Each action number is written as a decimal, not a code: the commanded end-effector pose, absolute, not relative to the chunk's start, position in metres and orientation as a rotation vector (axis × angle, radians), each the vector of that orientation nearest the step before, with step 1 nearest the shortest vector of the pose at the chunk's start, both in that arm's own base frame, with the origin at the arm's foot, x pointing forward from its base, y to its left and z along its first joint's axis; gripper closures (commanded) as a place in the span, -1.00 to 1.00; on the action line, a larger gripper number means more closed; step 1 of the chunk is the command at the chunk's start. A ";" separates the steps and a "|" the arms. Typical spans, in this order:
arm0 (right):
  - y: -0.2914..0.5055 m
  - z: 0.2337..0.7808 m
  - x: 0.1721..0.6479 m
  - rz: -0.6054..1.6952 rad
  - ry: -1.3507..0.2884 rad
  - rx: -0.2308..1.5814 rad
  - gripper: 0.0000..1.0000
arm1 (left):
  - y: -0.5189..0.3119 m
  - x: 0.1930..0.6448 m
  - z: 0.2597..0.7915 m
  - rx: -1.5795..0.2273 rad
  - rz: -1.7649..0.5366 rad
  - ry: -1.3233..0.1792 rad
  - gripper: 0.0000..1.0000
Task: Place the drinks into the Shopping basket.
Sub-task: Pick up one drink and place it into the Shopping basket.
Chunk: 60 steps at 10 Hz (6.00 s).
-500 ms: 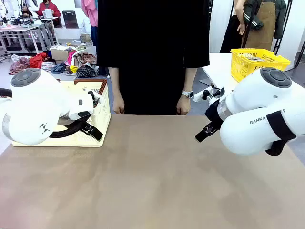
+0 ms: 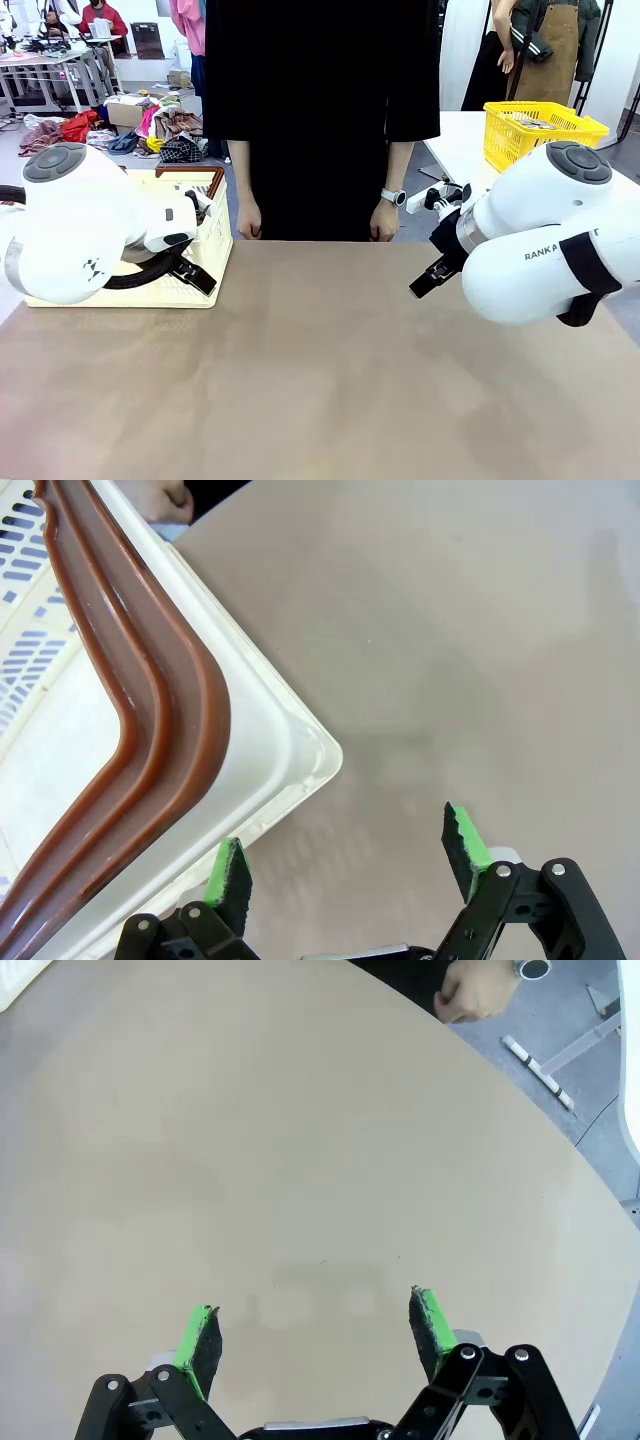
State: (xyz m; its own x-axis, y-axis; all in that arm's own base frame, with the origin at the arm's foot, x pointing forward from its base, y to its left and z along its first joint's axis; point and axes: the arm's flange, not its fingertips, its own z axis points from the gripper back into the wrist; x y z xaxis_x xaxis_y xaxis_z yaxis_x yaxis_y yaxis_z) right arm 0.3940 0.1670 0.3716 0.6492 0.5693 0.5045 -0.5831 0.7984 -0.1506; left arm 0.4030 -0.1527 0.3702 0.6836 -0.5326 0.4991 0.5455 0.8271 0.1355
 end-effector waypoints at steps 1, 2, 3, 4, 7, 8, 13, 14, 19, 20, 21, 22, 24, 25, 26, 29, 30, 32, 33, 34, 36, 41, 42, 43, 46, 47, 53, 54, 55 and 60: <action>0.167 0.372 0.394 0.654 -0.564 0.027 -1.00 | -0.152 0.403 0.370 -0.025 -0.603 -0.552 -1.00; 0.167 0.372 0.394 0.654 -0.564 0.027 -1.00 | -0.152 0.403 0.370 -0.025 -0.603 -0.552 -1.00; 0.167 0.372 0.394 0.654 -0.564 0.027 -1.00 | -0.152 0.403 0.370 -0.025 -0.603 -0.552 -1.00; 0.167 0.372 0.394 0.654 -0.564 0.027 -1.00 | -0.152 0.403 0.370 -0.025 -0.603 -0.552 -1.00; 0.167 0.372 0.394 0.654 -0.564 0.027 -1.00 | -0.152 0.403 0.370 -0.025 -0.603 -0.552 -1.00; 0.167 0.372 0.394 0.654 -0.564 0.027 -1.00 | -0.152 0.403 0.370 -0.025 -0.603 -0.552 -1.00; 0.141 0.410 0.375 0.618 -0.438 0.312 -1.00 | -0.151 0.383 0.412 -0.412 -0.587 -0.407 -1.00; 0.126 0.431 0.366 0.539 -0.400 0.479 -1.00 | -0.145 0.378 0.431 -0.536 -0.451 -0.317 -1.00; -0.041 0.508 0.302 0.171 -0.428 1.201 -1.00 | 0.016 0.334 0.545 -1.150 -0.166 -0.453 -1.00; -0.090 0.504 0.285 0.073 -0.498 1.275 -1.00 | 0.066 0.323 0.540 -1.163 -0.104 -0.544 -1.00; -0.139 0.493 0.265 -0.059 -0.569 1.319 -1.00 | 0.113 0.311 0.514 -1.193 -0.008 -0.564 -1.00; -0.171 0.481 0.247 -0.161 -0.607 1.337 -1.00 | 0.147 0.298 0.483 -1.215 0.083 -0.544 -1.00; -0.208 0.449 0.228 -0.308 -0.646 1.359 -1.00 | 0.203 0.261 0.424 -1.295 0.310 -0.668 -1.00; -0.216 0.432 0.228 -0.367 -0.631 1.361 -1.00 | 0.214 0.246 0.414 -1.277 0.389 -0.756 -1.00; -0.208 0.419 0.236 -0.393 -0.599 1.314 -1.00 | 0.210 0.248 0.418 -1.191 0.415 -0.816 -1.00; -0.234 0.444 0.215 -0.369 -0.625 1.342 -1.00 | 0.237 0.249 0.425 -1.248 0.363 -0.665 -1.00; -0.234 0.444 0.215 -0.369 -0.625 1.342 -1.00 | 0.237 0.249 0.425 -1.248 0.363 -0.665 -1.00; -0.234 0.444 0.215 -0.369 -0.625 1.342 -1.00 | 0.237 0.249 0.425 -1.248 0.363 -0.665 -1.00; -0.234 0.444 0.215 -0.369 -0.625 1.342 -1.00 | 0.237 0.249 0.425 -1.248 0.363 -0.665 -1.00; -0.234 0.444 0.215 -0.369 -0.625 1.342 -1.00 | 0.237 0.249 0.425 -1.248 0.363 -0.665 -1.00; -0.234 0.444 0.215 -0.369 -0.625 1.342 -1.00 | 0.237 0.249 0.425 -1.248 0.363 -0.665 -1.00; -0.234 0.444 0.215 -0.369 -0.625 1.342 -1.00 | 0.237 0.249 0.425 -1.248 0.363 -0.665 -1.00; -0.234 0.444 0.215 -0.369 -0.625 1.342 -1.00 | 0.237 0.249 0.425 -1.248 0.363 -0.665 -1.00; -0.234 0.444 0.215 -0.369 -0.625 1.342 -1.00 | 0.237 0.249 0.425 -1.248 0.363 -0.665 -1.00; -0.234 0.444 0.215 -0.369 -0.625 1.342 -1.00 | 0.237 0.249 0.425 -1.248 0.363 -0.665 -1.00; -0.234 0.444 0.215 -0.369 -0.625 1.342 -1.00 | 0.237 0.249 0.425 -1.248 0.363 -0.665 -1.00; -0.234 0.444 0.215 -0.369 -0.625 1.342 -1.00 | 0.237 0.249 0.425 -1.248 0.363 -0.665 -1.00; -0.234 0.444 0.215 -0.369 -0.625 1.342 -1.00 | 0.237 0.249 0.425 -1.248 0.363 -0.665 -1.00; -0.234 0.444 0.215 -0.369 -0.625 1.342 -1.00 | 0.237 0.249 0.425 -1.248 0.363 -0.665 -1.00; -0.234 0.444 0.215 -0.369 -0.625 1.342 -1.00 | 0.237 0.249 0.425 -1.248 0.363 -0.665 -1.00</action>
